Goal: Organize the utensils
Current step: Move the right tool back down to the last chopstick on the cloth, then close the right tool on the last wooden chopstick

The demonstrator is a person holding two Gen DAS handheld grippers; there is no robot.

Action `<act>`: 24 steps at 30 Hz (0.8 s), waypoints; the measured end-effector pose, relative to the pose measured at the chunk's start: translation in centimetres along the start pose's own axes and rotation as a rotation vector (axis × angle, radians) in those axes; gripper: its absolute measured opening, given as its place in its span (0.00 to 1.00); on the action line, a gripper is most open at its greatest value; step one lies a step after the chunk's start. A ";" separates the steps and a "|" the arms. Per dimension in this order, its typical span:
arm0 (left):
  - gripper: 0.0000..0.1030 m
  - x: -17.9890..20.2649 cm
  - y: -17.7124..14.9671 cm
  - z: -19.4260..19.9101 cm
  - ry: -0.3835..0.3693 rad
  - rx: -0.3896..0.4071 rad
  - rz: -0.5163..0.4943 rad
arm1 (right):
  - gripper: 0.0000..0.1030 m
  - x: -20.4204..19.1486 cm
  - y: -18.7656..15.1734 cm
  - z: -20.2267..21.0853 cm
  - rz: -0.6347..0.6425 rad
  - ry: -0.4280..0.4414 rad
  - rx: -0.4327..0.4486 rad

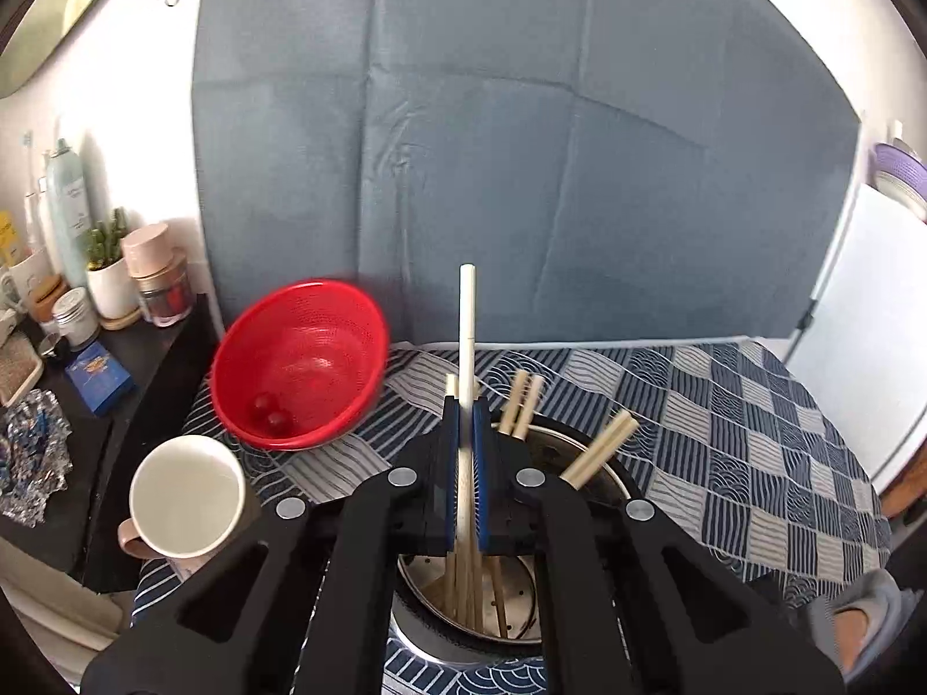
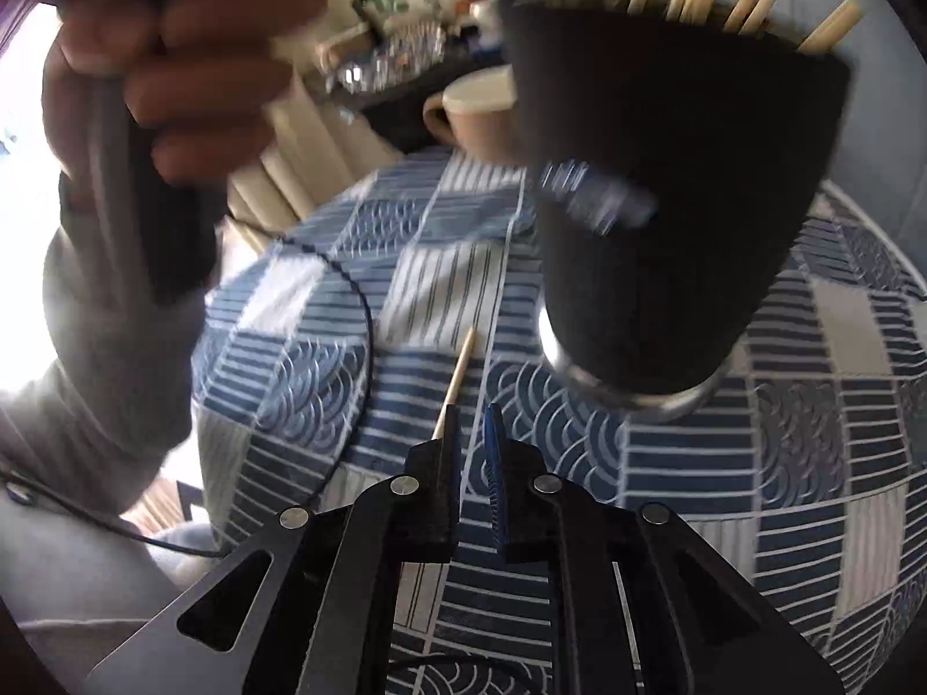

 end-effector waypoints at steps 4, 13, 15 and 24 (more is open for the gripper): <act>0.05 -0.1 -0.2 -0.2 0.014 -0.011 -0.040 | 0.20 -0.2 -0.3 -1.7 -0.010 -0.009 -0.034; 0.05 -0.2 -0.5 -0.1 -0.008 -0.014 -0.047 | 0.20 -0.9 1.7 -4.0 0.008 -0.066 -0.064; 0.05 -0.1 -0.5 0.1 -0.022 -0.008 -0.057 | 0.20 -1.0 2.1 -4.2 0.016 -0.087 -0.078; 0.19 0.2 -0.4 0.8 -0.024 0.003 -0.080 | 0.07 -0.6 2.5 -4.6 0.017 -0.127 -0.085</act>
Point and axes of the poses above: each gripper's, at about its wrist camera, not at the fingertips, and z roughly against the way its jaws point, x to its right, y to its top, the point moved 5 cm from there along -z, roughly the way its jaws point, and after that the axes turned 5 degrees about y, right-handed, at the moved point
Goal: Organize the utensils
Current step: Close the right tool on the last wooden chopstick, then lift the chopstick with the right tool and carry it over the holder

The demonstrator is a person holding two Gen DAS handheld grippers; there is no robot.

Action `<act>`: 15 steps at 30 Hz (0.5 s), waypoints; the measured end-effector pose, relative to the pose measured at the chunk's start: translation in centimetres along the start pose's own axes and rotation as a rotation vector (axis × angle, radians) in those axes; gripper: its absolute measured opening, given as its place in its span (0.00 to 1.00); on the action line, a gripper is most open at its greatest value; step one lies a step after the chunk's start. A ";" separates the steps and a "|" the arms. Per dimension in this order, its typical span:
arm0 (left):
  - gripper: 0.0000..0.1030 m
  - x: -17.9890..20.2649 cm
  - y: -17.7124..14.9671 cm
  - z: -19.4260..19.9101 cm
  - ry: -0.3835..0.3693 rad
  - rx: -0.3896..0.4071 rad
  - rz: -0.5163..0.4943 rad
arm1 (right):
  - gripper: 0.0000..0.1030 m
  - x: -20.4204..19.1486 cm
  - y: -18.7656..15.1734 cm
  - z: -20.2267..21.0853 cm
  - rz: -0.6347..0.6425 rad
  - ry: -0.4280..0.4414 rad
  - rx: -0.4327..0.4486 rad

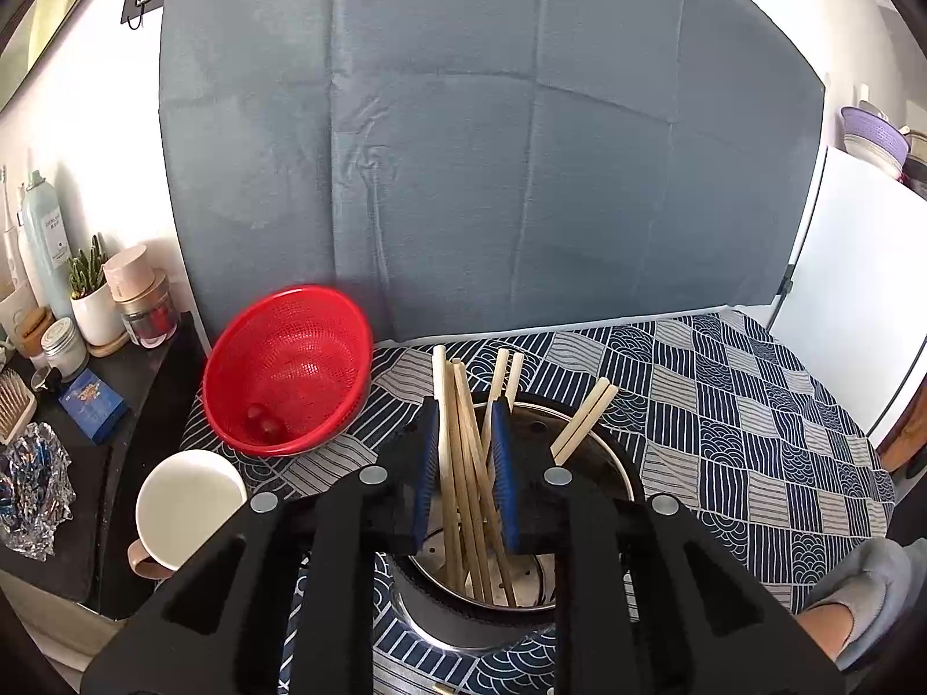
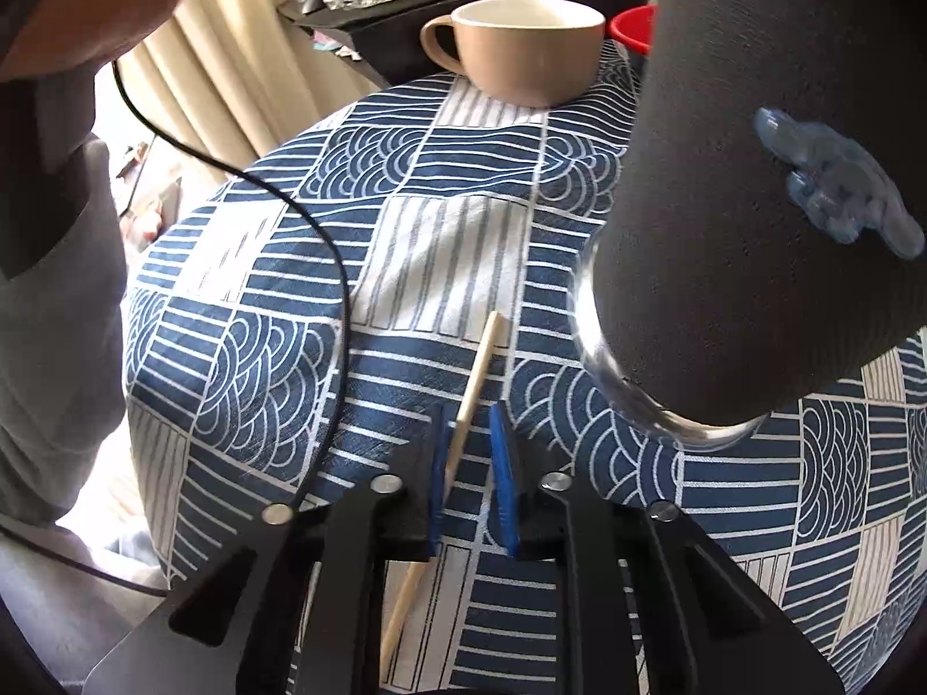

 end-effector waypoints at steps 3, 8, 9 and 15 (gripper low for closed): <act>0.24 0.0 0.1 0.4 0.000 0.004 0.003 | 0.05 0.3 -0.2 0.0 -0.006 0.009 0.011; 0.26 -0.2 0.0 0.9 0.011 0.006 -0.008 | 0.04 0.5 -0.5 0.6 -0.040 0.053 0.031; 0.26 -0.3 0.0 1.0 0.017 0.006 -0.008 | 0.04 0.5 -0.6 0.8 -0.043 0.066 0.043; 0.29 -1.5 0.1 1.8 0.050 0.008 0.015 | 0.04 0.9 -1.3 4.7 -0.099 0.135 0.178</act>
Point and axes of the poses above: each gripper's, at about its wrist camera, not at the fingertips, and z roughly against the way its jaws point, x to its right, y to its top, the point moved 5 cm from there along -z, roughly the way its jaws point, and after that the axes turned 5 degrees about y, right-handed, at the moved point
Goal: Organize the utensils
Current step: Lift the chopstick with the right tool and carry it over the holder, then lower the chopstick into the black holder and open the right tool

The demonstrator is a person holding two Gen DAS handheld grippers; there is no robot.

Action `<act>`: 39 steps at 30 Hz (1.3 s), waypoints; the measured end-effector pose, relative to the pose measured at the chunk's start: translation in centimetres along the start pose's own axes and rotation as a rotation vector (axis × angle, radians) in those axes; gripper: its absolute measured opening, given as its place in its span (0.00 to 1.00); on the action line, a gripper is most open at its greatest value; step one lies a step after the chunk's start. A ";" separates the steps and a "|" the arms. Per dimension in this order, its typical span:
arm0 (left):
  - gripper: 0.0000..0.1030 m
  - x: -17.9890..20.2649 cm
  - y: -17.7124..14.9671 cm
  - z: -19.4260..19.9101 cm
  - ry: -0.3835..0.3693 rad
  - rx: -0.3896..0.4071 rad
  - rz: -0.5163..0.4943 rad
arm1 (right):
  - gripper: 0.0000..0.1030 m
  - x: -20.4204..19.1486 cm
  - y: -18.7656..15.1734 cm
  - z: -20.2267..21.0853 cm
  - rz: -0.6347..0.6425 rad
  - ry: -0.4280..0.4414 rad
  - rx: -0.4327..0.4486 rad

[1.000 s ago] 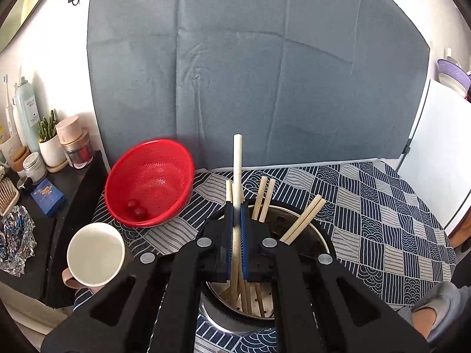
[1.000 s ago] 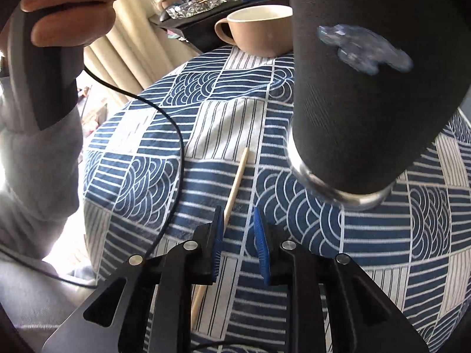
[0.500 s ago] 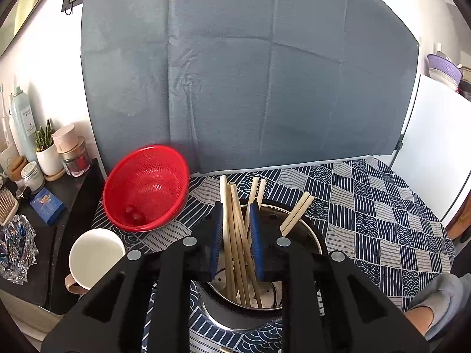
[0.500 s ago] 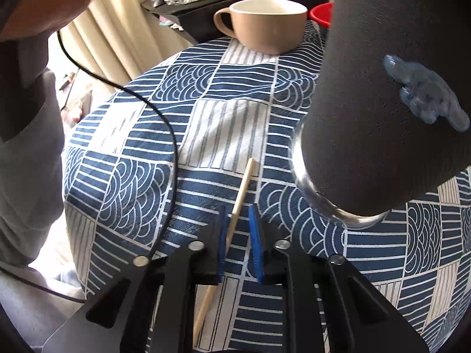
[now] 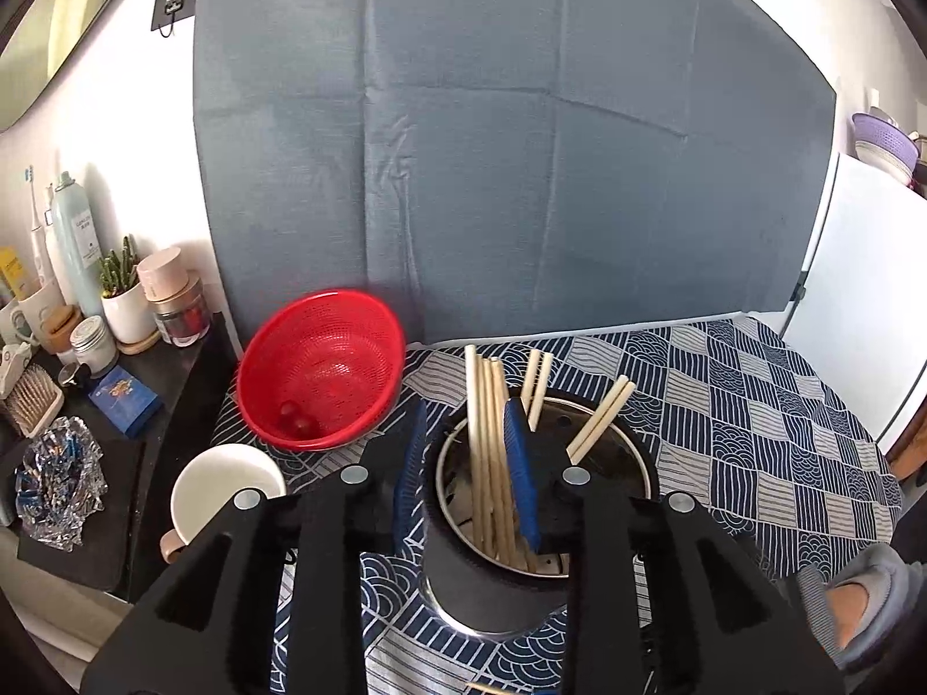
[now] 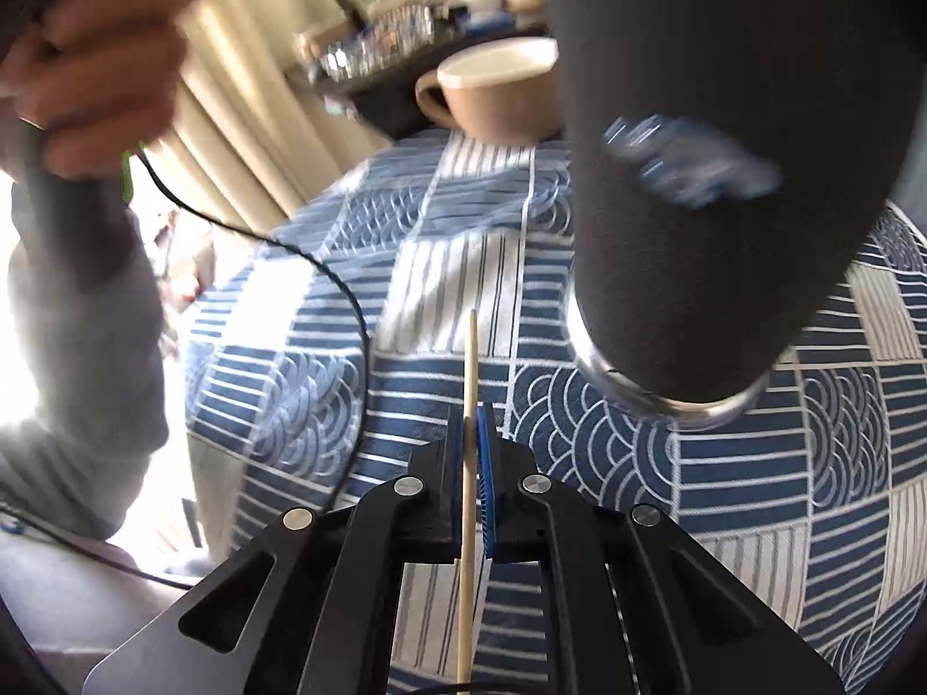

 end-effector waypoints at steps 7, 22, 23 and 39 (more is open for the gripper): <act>0.30 -0.5 -0.4 0.2 0.011 -0.010 0.023 | 0.04 -0.6 1.8 6.3 0.038 -0.041 0.184; 0.32 -1.9 -1.4 0.9 0.058 -0.036 0.050 | 0.05 -1.9 9.6 19.7 0.195 -0.100 0.594; 0.33 -1.8 -1.6 1.0 0.058 -0.039 0.044 | 0.05 -2.0 10.2 20.1 0.203 -0.103 0.621; 0.44 -2.0 -2.5 1.3 0.110 -0.008 0.031 | 0.05 1.5 13.5 18.9 0.180 -0.227 0.782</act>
Point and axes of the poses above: each gripper's, at about its wrist camera, not at the fingertips, and z roughly against the way its jaws point, x to its right, y to its top, the point moved 5 cm from there along -z, roughly the way its jaws point, and after that the axes turned 5 degrees about y, right-handed, at the moved point
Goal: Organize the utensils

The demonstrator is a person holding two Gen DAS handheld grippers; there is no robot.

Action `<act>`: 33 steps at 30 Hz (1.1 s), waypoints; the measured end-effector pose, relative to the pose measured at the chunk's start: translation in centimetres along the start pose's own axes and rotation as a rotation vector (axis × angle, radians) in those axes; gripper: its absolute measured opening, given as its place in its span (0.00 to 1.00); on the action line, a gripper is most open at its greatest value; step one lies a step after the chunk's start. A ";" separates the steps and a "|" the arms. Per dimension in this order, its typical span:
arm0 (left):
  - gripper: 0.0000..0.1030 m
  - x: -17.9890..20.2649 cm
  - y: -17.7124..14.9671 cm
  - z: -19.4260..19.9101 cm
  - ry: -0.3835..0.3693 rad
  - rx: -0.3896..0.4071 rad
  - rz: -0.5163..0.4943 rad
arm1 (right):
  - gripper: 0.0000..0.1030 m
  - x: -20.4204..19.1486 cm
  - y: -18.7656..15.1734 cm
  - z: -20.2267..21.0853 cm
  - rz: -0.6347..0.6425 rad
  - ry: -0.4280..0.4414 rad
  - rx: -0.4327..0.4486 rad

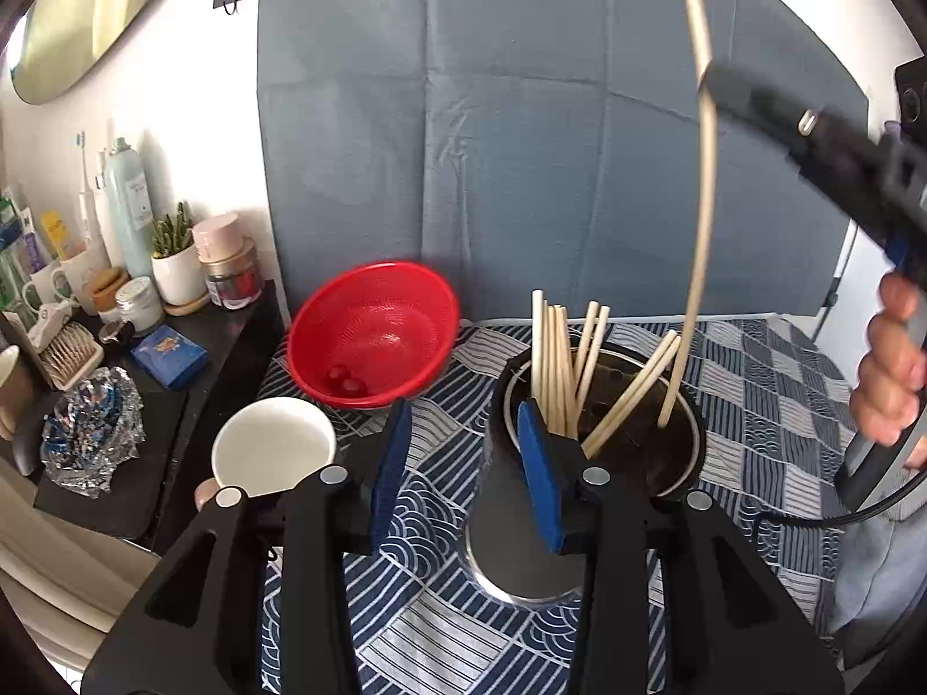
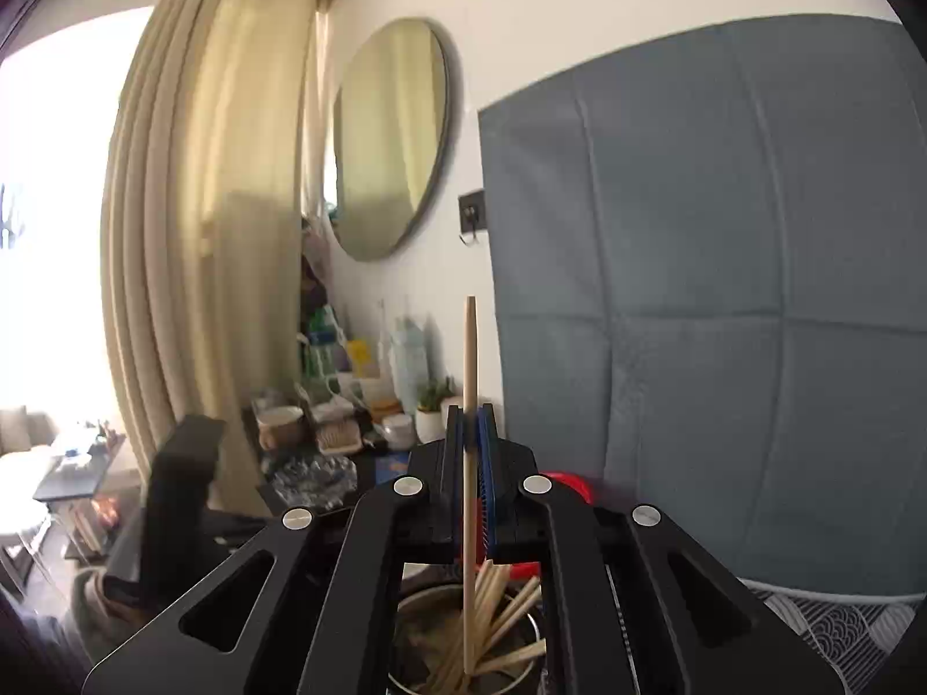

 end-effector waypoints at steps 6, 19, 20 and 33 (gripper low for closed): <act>0.52 0.5 -0.6 -0.3 0.012 -0.007 -0.026 | 0.05 0.9 -5.4 -2.0 -0.046 0.002 -0.145; 0.61 1.1 -1.0 0.4 0.019 0.013 -0.033 | 0.07 1.1 -7.2 -1.1 -0.084 -0.015 -0.192; 0.61 1.1 -1.0 0.6 0.021 0.016 -0.033 | 0.07 1.2 -7.1 -0.9 -0.089 -0.018 -0.190; 0.81 1.8 -1.9 3.4 0.047 0.043 -0.059 | 0.55 -0.2 -6.8 3.2 -0.060 -0.094 -0.157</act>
Point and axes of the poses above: each gripper's, at about its wrist camera, not at the fingertips, and z roughly against the way its jaws point, x to its right, y to its top, the point moved 5 cm from there along -z, roughly the way its jaws point, and after that the axes turned 5 degrees about y, right-handed, at the moved point
